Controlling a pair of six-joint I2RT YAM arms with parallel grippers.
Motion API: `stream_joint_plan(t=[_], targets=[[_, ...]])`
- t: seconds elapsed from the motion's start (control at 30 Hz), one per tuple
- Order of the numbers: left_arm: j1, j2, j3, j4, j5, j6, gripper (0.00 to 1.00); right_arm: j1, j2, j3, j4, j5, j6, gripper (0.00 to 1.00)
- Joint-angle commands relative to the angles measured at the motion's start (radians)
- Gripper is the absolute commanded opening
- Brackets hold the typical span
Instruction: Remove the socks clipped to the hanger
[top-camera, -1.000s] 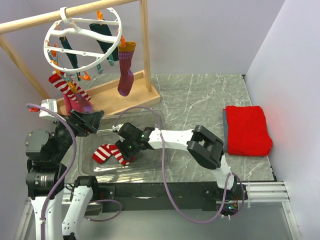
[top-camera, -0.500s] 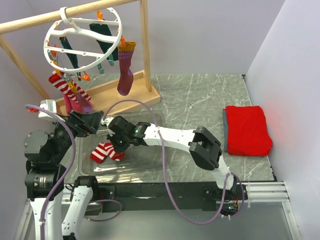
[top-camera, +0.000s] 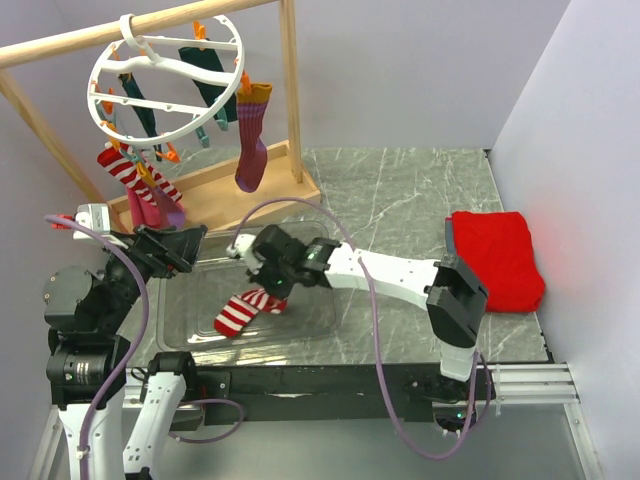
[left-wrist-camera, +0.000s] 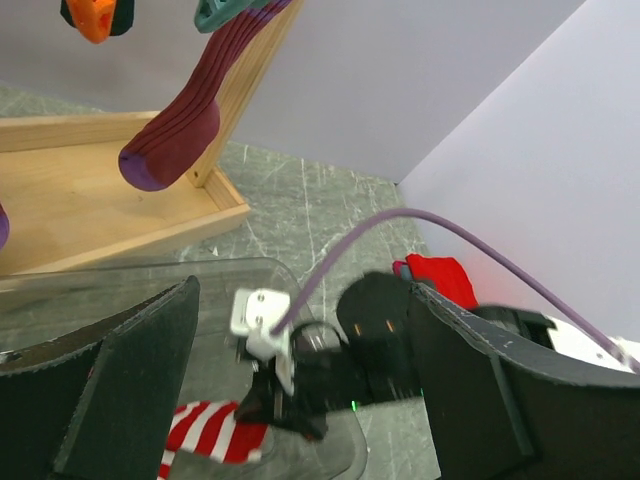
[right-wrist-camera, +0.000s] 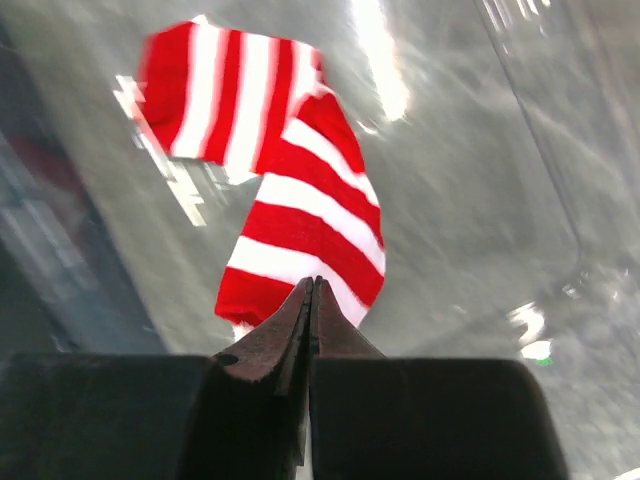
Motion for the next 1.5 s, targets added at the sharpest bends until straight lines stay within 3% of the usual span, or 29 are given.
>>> stream_joint_plan(t=[0.0,0.03,0.07,0.1,0.13,0.23,0.3,0.37,0.5,0.7,1.0,1.13,1.3,1.47], targets=[[0.001,-0.006,0.021,0.011,0.025,0.009,0.89,-0.16,-0.033,-0.083,0.003,-0.132,-0.06,0.0],[0.001,-0.006,0.024,0.009,0.021,0.013,0.89,-0.177,-0.039,-0.109,0.058,-0.142,-0.054,0.02],[0.003,-0.007,0.027,0.006,0.014,0.014,0.89,-0.19,-0.05,-0.131,0.073,-0.099,-0.054,0.11],[0.0,-0.007,0.03,0.003,0.01,0.017,0.89,-0.2,-0.058,-0.16,0.083,-0.055,-0.061,0.26],[0.001,-0.007,0.03,0.0,0.001,0.02,0.89,-0.202,-0.067,-0.172,0.108,0.023,-0.058,0.52],[0.001,-0.007,0.028,-0.021,-0.054,0.029,0.9,-0.211,-0.085,-0.133,0.052,0.261,-0.033,0.57],[0.001,-0.007,0.022,-0.032,-0.171,0.022,0.91,-0.205,-0.128,-0.107,0.034,0.352,-0.003,0.64],[0.001,-0.003,-0.001,-0.032,-0.293,0.007,0.89,-0.176,-0.207,-0.116,0.072,0.373,0.041,0.73],[0.001,0.048,-0.021,-0.009,-0.393,-0.023,0.85,-0.167,-0.326,-0.182,0.195,0.23,0.162,0.84],[0.001,0.158,-0.012,0.097,-0.467,-0.009,0.81,-0.15,-0.357,-0.236,0.382,0.088,0.264,0.89],[0.003,0.252,0.116,0.052,-0.489,0.008,0.89,-0.139,-0.242,-0.145,0.561,-0.037,0.213,0.99],[0.001,0.2,0.194,0.023,-0.542,0.005,0.91,-0.139,-0.093,-0.076,0.784,-0.11,0.218,1.0],[0.001,0.253,0.333,-0.072,-0.599,0.026,0.91,-0.132,0.079,0.04,1.06,-0.124,0.198,1.0],[0.001,0.26,0.383,-0.075,-0.664,0.031,0.93,-0.121,0.27,0.231,1.151,-0.11,0.205,1.0]])
